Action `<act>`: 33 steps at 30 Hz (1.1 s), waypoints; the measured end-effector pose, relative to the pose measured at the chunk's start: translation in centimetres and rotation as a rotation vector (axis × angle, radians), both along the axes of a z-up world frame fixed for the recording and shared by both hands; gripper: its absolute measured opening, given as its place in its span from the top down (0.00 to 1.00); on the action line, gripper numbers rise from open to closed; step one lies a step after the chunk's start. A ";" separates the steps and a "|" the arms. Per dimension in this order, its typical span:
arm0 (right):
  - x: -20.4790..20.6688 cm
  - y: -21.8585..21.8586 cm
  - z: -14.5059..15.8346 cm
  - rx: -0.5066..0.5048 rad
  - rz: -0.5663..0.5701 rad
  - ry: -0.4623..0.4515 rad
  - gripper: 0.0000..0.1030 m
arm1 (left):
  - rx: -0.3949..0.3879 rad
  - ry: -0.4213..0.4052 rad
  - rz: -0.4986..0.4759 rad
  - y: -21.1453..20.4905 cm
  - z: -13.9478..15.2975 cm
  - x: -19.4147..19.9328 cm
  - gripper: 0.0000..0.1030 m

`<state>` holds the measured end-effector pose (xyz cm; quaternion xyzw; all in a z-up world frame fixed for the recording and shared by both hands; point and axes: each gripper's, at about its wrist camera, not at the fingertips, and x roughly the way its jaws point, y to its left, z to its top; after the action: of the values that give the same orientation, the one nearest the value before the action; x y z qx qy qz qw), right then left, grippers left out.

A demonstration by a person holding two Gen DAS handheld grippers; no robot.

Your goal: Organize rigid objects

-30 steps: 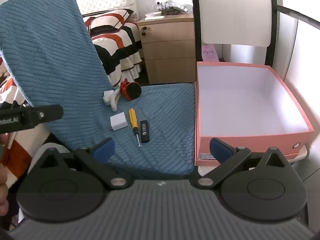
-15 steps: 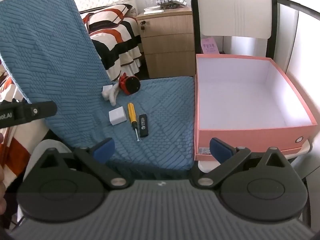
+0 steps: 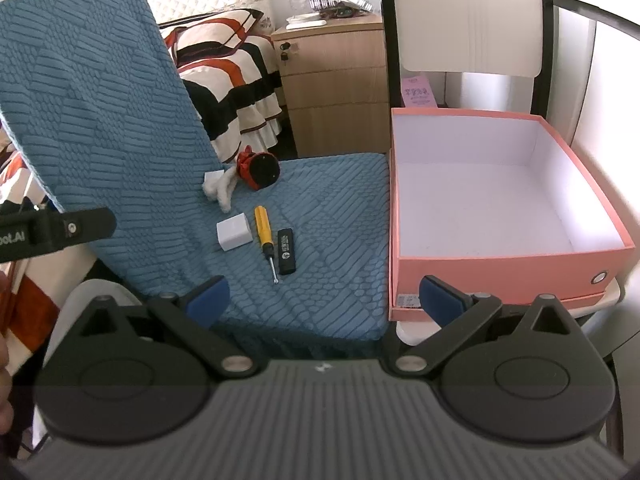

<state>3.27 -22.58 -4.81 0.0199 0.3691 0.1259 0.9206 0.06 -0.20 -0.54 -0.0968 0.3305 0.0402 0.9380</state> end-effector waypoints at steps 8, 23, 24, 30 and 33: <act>0.0 0.1 -0.2 0.001 0.004 0.007 0.00 | 0.001 0.007 0.000 0.0 -0.2 0.0 0.00; -0.1 0.1 -0.3 0.008 0.013 0.018 0.00 | 0.004 0.013 -0.002 -0.1 -0.6 0.0 0.00; -0.1 0.1 -0.3 0.008 0.012 0.018 0.00 | 0.005 0.014 -0.002 -0.1 -0.6 0.0 0.00; -0.1 -0.1 -0.3 0.012 0.012 0.027 0.00 | -0.001 0.026 0.000 0.1 -0.8 0.1 0.00; 0.0 -0.2 -0.3 0.025 0.011 0.030 0.00 | 0.013 0.020 0.001 -0.1 -0.9 0.0 0.00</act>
<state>3.28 -22.82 -5.16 0.0314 0.3814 0.1351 0.9139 0.03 -0.29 -1.47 -0.0905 0.3395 0.0437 0.9352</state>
